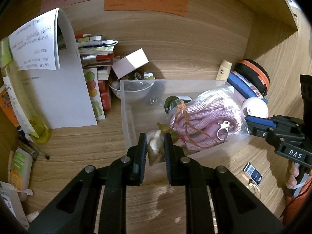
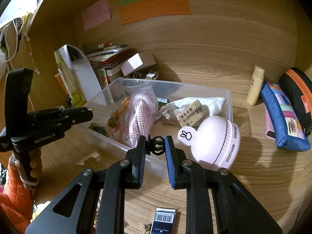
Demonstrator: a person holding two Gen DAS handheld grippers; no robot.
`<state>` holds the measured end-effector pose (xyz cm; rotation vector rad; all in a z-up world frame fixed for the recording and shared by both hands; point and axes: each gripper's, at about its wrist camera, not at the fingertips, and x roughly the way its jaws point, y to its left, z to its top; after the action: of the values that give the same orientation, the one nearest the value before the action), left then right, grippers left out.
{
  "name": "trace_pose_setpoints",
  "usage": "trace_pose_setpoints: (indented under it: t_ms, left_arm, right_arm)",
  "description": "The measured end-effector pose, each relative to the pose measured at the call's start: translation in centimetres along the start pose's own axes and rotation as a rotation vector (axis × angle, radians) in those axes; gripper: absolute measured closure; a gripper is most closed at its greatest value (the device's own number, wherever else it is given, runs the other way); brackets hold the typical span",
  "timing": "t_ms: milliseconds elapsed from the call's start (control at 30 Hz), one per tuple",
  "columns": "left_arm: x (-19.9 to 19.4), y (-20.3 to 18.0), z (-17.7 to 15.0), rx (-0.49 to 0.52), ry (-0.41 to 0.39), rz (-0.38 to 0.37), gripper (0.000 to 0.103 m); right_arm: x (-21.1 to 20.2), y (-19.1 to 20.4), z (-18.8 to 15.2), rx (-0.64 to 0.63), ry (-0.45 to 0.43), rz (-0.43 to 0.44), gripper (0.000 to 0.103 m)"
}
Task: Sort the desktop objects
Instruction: 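Lower the shell into the bin with left gripper while right drops the clip in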
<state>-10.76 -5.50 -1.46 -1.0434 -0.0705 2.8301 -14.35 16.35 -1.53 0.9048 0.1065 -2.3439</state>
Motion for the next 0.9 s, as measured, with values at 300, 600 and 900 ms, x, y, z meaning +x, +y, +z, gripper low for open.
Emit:
trace_pose_setpoints:
  t_ms: [300,600,900]
  left_arm:
    - [0.5,-0.3,0.0,0.021,-0.006,0.029,0.086]
    - [0.3,-0.6,0.0,0.026,-0.006,0.03,0.081]
    - [-1.9,-1.3,-0.2,0.029,-0.049,0.036,0.044]
  right_arm:
    - [0.2,0.5,0.1,-0.015,-0.01,-0.041,0.082]
    - [-0.4,0.6,-0.1,-0.009,-0.014,-0.034,0.075]
    - [-1.4,1.1,-0.6,-0.009,-0.023,-0.057,0.056]
